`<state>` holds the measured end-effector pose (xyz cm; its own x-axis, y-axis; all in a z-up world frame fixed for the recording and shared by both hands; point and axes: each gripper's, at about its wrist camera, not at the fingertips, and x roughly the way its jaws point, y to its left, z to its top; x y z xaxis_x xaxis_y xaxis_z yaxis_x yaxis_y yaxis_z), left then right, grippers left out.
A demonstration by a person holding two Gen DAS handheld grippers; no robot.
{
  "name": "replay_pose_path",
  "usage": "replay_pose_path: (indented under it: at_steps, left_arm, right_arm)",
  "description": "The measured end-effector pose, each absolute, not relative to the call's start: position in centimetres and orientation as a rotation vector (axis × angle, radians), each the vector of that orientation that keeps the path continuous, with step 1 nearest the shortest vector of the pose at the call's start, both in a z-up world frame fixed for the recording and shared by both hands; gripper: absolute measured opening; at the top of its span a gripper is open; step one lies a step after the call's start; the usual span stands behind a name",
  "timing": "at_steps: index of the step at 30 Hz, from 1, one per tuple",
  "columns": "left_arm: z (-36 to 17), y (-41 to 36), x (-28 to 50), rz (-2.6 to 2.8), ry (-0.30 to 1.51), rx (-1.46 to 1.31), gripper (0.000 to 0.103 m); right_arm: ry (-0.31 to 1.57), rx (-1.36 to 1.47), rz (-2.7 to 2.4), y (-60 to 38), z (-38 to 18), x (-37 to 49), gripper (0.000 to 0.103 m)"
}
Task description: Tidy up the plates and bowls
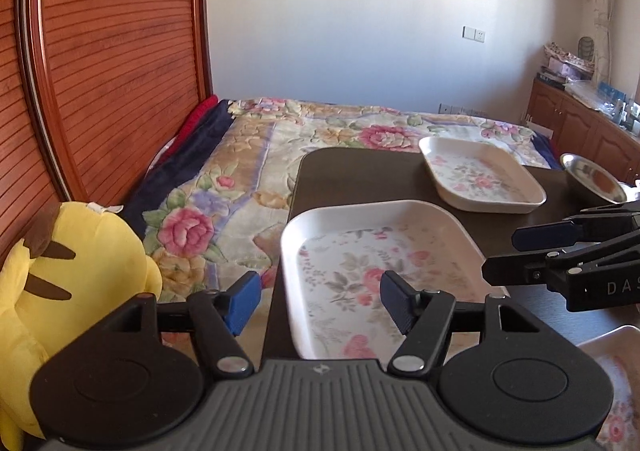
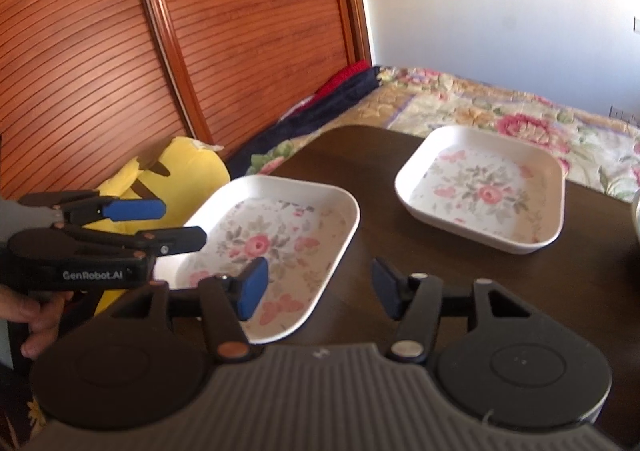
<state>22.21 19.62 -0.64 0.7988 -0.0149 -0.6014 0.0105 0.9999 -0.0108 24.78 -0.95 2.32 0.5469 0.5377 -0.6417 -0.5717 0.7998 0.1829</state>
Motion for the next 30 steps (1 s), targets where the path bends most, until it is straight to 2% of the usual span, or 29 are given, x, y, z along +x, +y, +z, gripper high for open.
replay_pose_path:
  at_steps: [24, 27, 28, 30]
  left_arm:
    - [-3.0, 21.0, 24.0, -0.004, 0.709, -0.036, 0.068]
    - [-3.0, 21.2, 24.0, -0.025, 0.708, -0.059, 0.059]
    - [-2.9, 21.2, 24.0, -0.030, 0.708, -0.065, 0.053]
    - [-2.8, 21.0, 23.9, -0.026, 0.706, -0.059, 0.046]
  right_arm:
    - [0.810, -0.078, 0.666, 0.7, 0.5, 26.7, 0.059]
    - [0.811, -0.080, 0.670, 0.8, 0.4, 26.7, 0.059]
    - [0.812, -0.080, 0.671, 0.8, 0.4, 26.7, 0.059]
    - [0.812, -0.082, 0.673, 0.9, 0.3, 26.7, 0.055]
